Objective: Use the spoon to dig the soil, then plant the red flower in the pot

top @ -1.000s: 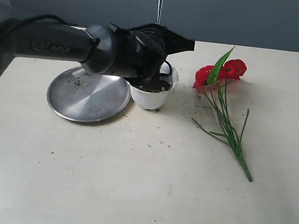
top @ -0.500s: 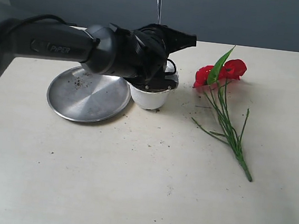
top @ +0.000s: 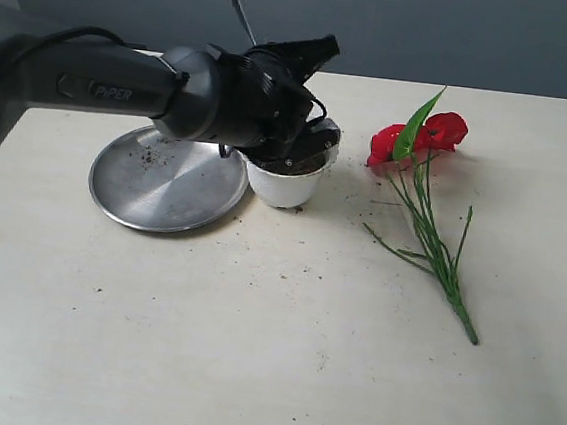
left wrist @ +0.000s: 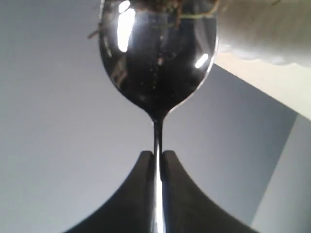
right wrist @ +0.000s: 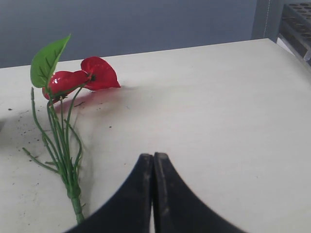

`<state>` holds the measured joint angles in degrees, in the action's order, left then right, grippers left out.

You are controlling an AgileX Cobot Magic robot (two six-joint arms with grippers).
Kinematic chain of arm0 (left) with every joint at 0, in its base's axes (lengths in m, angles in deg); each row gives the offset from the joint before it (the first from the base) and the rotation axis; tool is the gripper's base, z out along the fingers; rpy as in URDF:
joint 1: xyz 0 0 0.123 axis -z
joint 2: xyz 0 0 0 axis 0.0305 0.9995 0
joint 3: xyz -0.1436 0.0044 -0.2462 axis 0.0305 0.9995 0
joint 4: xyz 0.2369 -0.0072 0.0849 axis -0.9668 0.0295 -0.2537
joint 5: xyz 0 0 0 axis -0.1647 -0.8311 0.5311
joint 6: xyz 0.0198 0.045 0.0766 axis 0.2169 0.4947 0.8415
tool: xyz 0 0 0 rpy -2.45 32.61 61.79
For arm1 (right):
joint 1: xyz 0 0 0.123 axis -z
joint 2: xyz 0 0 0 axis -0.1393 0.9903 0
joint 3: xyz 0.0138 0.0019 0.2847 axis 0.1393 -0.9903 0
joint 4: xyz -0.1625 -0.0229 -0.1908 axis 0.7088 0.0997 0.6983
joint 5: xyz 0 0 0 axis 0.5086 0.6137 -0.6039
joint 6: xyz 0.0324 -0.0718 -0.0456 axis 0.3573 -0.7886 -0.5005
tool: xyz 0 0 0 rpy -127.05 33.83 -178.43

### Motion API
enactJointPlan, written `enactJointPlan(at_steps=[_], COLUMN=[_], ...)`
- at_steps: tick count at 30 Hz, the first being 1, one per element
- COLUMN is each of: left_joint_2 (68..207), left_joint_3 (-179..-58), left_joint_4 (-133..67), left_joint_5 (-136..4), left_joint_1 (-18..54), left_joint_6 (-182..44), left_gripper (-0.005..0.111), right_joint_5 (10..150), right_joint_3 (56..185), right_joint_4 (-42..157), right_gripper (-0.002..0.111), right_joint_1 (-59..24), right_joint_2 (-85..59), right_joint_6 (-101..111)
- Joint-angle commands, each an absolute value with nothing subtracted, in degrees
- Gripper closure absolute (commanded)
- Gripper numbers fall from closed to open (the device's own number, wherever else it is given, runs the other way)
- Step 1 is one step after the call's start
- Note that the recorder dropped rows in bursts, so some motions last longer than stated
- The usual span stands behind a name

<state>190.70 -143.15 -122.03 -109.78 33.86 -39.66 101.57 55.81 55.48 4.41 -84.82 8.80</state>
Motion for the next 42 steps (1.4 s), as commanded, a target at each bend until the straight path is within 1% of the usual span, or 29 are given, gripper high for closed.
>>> enactJointPlan(at_steps=[1, 6, 13, 26, 42], left_joint_2=[189.99, 189.99, 189.99, 189.99, 190.1], left_joint_3=[-142.8, -142.8, -142.8, -142.8, -142.8], left_joint_4=[-117.99, -114.03, -113.36, -103.88, -98.68], left_joint_5=[-112.81, -112.96, -112.37, -111.5, -115.63], left_joint_1=[34.06, 34.41, 35.64, 35.39, 35.39], left_joint_6=[-48.3, -54.86, -65.39, -80.18, -79.95], left_gripper=[0.106, 0.106, 0.106, 0.106, 0.106], right_joint_5=[100.89, 100.89, 100.77, 100.77, 100.89], right_joint_3=[55.69, 55.69, 55.69, 55.69, 55.69], right_joint_4=[55.51, 55.51, 55.51, 55.51, 55.51], right_gripper=[0.108, 0.108, 0.108, 0.108, 0.108], right_joint_1=[4.64, 4.64, 4.64, 4.64, 4.64], right_joint_2=[-85.02, -85.02, -85.02, -85.02, -85.02], right_joint_6=[8.65, 8.65, 8.65, 8.65, 8.65])
